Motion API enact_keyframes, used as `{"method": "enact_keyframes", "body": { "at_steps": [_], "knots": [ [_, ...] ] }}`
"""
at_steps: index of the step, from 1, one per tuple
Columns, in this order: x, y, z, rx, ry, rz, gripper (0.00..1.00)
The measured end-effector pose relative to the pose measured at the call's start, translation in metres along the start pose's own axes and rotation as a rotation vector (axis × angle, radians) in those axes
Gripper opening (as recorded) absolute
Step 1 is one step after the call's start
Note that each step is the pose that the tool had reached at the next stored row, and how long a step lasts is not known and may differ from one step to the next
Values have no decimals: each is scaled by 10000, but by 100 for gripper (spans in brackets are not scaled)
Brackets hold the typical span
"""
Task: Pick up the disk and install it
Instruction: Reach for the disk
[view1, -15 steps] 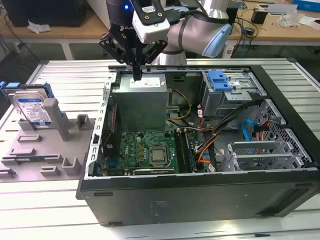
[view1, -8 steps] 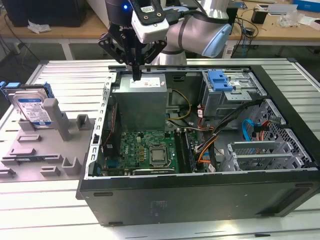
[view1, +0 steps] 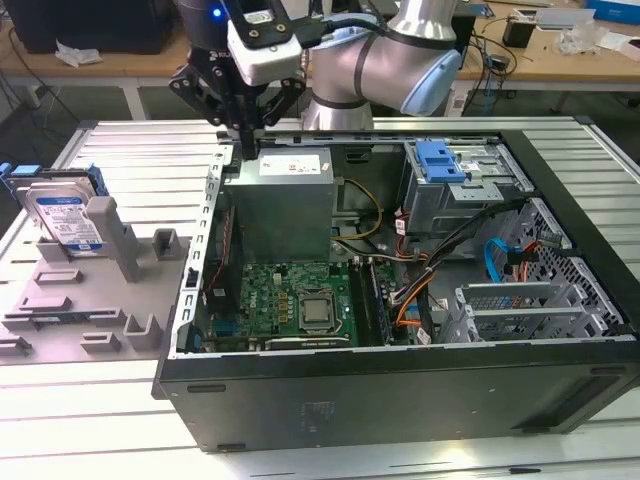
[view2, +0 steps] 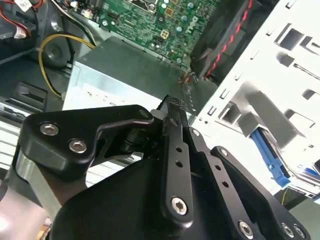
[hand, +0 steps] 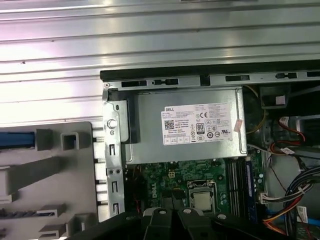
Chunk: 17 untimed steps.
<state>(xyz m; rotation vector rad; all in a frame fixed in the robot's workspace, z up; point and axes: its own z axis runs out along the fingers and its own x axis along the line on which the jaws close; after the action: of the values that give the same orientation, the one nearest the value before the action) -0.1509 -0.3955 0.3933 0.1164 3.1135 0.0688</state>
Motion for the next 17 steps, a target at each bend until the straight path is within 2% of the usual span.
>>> {"method": "enact_keyframes", "body": {
  "at_steps": [2, 4, 5, 6, 7, 9, 16, 17],
  "knots": [
    [60, 12, 0, -1, -1, 2, 11],
    [230, 74, -1, -1, -1, 2, 11],
    [279, 96, -1, -1, -1, 0, 11],
    [363, 130, -1, 0, 0, 1, 11],
    [407, 145, 1, -1, -1, 0, 11],
    [555, 186, 1, -1, -1, 1, 11],
    [750, 221, 2, 0, -1, 2, 11],
    [824, 226, 2, 0, -1, 0, 11]
  ]
}}
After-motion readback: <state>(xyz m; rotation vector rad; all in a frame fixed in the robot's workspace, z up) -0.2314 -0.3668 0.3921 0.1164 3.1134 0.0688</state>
